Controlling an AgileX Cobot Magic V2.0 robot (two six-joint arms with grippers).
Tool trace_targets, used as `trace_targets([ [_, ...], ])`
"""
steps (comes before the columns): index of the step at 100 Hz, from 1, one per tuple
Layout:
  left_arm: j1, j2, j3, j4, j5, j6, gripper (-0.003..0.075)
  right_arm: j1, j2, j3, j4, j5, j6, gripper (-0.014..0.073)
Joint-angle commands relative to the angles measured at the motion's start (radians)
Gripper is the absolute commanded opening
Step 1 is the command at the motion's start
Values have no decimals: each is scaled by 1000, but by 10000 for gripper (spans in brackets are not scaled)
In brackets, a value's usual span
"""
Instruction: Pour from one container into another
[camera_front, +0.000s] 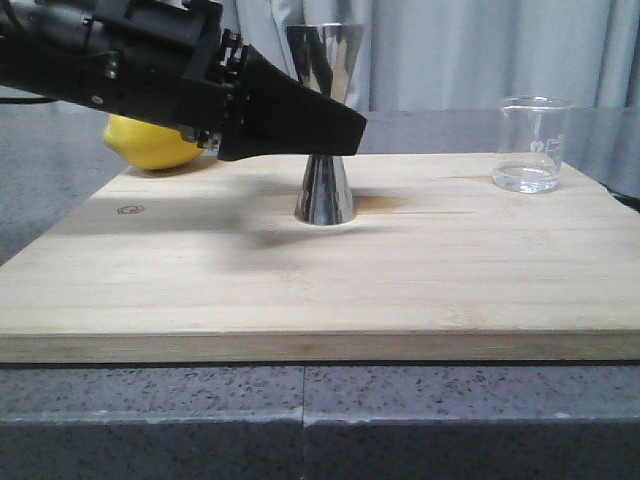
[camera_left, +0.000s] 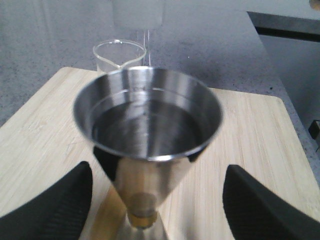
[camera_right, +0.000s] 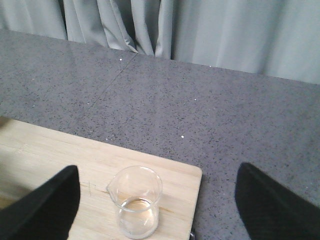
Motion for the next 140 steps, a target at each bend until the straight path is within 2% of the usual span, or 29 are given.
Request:
trace_targets([
  [1,2,-89,-21,38,12,-89,510,-3,-14,-56,16,-26,-2,586],
  [24,2,-215,-21,320,-119,-385,510,-3,-14,-137,33,216,-2,584],
  [43,2,-352,-21,647,-187,-737,510,-3,-14,-211,33,456,-2,584],
  [52,2,-429,-21,806,-198,-896,510,-3,-14,-230,33,521,-4,584],
  [69,2,-581,-21,1116,-204,-1267,510,-3,-14,-231,33,561,-2,584],
  [84,2,-712,-21,1439,-199,-1739,510,-3,-16,-231,33,569,16,584],
  [97,2,-796,-21,1670,-158,-2050,510,-3,-21,-231,33,601,24,584],
  [118,2,-888,-21,1853,-51,-2273,507,-3,-90,-229,-3,611,32,584],
  [130,2,-930,-17,1875,-46,-2336,504,-3,-165,-228,-15,615,46,584],
  [140,2,-955,-17,1875,-60,-2337,503,-3,-223,-228,-19,615,52,584],
])
